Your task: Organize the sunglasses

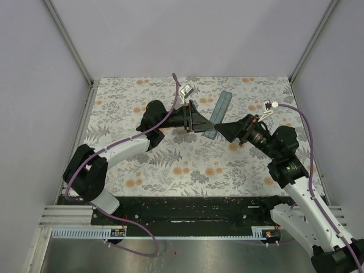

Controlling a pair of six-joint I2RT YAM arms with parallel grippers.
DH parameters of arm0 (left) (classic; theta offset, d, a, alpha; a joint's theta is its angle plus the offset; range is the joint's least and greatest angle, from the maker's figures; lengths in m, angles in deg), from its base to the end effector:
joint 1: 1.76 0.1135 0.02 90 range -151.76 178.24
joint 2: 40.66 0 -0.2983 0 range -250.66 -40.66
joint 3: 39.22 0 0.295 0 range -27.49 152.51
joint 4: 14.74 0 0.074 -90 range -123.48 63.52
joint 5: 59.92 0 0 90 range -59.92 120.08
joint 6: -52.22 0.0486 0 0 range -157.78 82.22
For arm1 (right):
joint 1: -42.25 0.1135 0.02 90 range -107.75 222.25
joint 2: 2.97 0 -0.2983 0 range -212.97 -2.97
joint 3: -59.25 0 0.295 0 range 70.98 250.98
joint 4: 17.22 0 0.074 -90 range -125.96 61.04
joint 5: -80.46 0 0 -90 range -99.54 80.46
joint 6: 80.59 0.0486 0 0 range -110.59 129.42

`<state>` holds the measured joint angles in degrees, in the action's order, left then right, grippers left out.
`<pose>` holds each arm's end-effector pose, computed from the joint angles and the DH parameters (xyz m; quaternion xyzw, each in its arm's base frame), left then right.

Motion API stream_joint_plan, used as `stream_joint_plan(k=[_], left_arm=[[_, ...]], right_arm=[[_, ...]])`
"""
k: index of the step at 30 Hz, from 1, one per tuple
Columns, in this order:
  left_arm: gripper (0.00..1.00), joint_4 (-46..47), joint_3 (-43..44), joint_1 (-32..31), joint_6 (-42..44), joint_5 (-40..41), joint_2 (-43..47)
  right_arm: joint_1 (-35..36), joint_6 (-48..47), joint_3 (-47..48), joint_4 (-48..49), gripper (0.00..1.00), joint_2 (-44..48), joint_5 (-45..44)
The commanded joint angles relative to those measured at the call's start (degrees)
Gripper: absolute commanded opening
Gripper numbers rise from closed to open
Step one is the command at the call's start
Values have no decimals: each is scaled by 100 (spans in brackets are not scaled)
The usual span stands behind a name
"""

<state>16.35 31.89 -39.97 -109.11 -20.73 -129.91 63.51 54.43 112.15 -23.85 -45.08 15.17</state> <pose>0.2898 -0.2761 0.3434 0.1614 0.6349 -0.7314 0.1894 0.1849 0.0937 0.3773 -0.0164 0.6832 0.5131 0.5193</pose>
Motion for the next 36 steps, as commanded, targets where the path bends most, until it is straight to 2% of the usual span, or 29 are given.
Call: stream_joint_plan(k=[1, 7, 13, 18, 20, 22, 25, 29, 32, 36], left_arm=[[37, 1788, 31, -107, -872, -307, -171], [36, 1922, -14, -195, -979, -351, -259], [37, 1896, -40, -274, -979, -412, -286], [39, 2054, -145, -327, -1058, -439, -268], [43, 2054, -172, -327, -1041, -430, -251], [53, 1941, -215, -335, -971, -430, -215], [74, 917, -163, -327, -210, -369, -32], [93, -1965, 126, -327, 1644, 279, 408], [99, -3452, 355, -336, 2788, 860, 567], [99, -4659, 566, -336, 3467, 1633, 602]], right_arm=[[-25, 200, -47, 403, 99, 53, 60], [-25, 394, -74, 659, 97, 54, 122], [-16, 578, -196, 939, 87, 159, -10], [-25, 702, -197, 984, 63, 177, -36], [-25, 737, -197, 993, 51, 177, -36], [-25, 746, -180, 958, 44, 168, -36], [-25, 553, 13, 380, 39, 107, -229], [-25, 70, 330, -447, 35, -104, -326], [-25, -124, 418, -992, 29, -289, -440], [-25, -309, 480, -1502, 24, -692, -712]])
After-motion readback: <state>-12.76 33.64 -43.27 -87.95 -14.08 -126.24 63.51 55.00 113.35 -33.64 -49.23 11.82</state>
